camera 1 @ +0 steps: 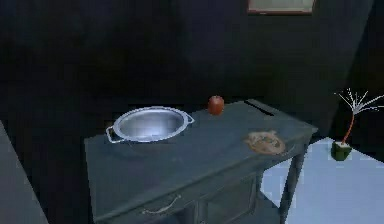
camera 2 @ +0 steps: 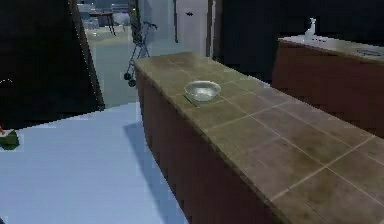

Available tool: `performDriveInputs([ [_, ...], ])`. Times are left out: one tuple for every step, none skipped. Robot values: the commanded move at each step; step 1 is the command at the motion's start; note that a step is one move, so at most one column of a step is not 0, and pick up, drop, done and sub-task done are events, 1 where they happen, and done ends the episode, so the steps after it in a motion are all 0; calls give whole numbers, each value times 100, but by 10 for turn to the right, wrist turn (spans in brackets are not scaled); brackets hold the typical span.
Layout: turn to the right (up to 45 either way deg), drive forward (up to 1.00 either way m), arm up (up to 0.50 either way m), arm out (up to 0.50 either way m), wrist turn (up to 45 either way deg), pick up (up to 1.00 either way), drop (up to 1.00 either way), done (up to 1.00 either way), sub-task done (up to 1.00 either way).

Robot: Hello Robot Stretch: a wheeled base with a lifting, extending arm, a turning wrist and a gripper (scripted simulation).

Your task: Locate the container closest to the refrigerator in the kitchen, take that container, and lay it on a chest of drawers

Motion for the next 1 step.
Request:
performDriveInputs([
  [450,0,0,0,0,0,0,0,0],
])
